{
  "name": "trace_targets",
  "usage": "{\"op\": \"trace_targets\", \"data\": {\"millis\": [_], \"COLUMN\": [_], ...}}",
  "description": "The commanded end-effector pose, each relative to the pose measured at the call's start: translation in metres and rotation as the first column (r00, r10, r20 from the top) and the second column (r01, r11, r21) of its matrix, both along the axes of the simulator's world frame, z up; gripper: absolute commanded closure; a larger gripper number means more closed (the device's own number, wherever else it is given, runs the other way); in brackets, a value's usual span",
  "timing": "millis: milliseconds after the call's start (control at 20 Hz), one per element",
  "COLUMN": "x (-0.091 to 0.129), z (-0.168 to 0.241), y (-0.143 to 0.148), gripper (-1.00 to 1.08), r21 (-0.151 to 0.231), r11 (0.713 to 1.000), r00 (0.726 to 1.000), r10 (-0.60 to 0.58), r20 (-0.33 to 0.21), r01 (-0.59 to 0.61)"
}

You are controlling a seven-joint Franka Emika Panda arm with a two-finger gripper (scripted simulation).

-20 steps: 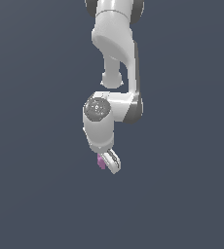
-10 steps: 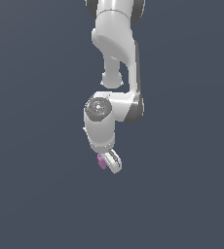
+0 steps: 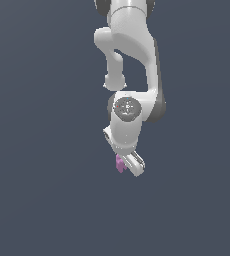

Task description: Pick up the object and move it to a goal position.

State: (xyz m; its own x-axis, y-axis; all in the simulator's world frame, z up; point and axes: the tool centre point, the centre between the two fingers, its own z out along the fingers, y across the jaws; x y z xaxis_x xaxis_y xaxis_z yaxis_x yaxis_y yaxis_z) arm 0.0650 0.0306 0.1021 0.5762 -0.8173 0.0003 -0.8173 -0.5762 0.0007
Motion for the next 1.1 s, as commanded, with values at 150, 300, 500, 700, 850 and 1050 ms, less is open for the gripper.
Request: {"op": "trace_targets", "data": {"millis": [150, 300, 500, 700, 850, 1050], "x": [-0.005, -0.006, -0.008, -0.008, -0.008, -0.008], "z": [0.007, 0.01, 0.014, 0.017, 0.018, 0.019], "y": [0.068, 0.106, 0.148, 0.178, 0.19, 0.196], "gripper": [1.08, 1.08, 1.08, 1.08, 1.08, 1.08], "r21": [0.0, 0.0, 0.0, 0.0, 0.0, 0.0], "r11": [1.0, 1.0, 1.0, 1.0, 1.0, 1.0], "r00": [1.0, 1.0, 1.0, 1.0, 1.0, 1.0], "r10": [0.002, 0.002, 0.002, 0.002, 0.002, 0.002], "r20": [0.0, 0.0, 0.0, 0.0, 0.0, 0.0], "r01": [-0.002, -0.002, -0.002, -0.002, -0.002, -0.002]}}
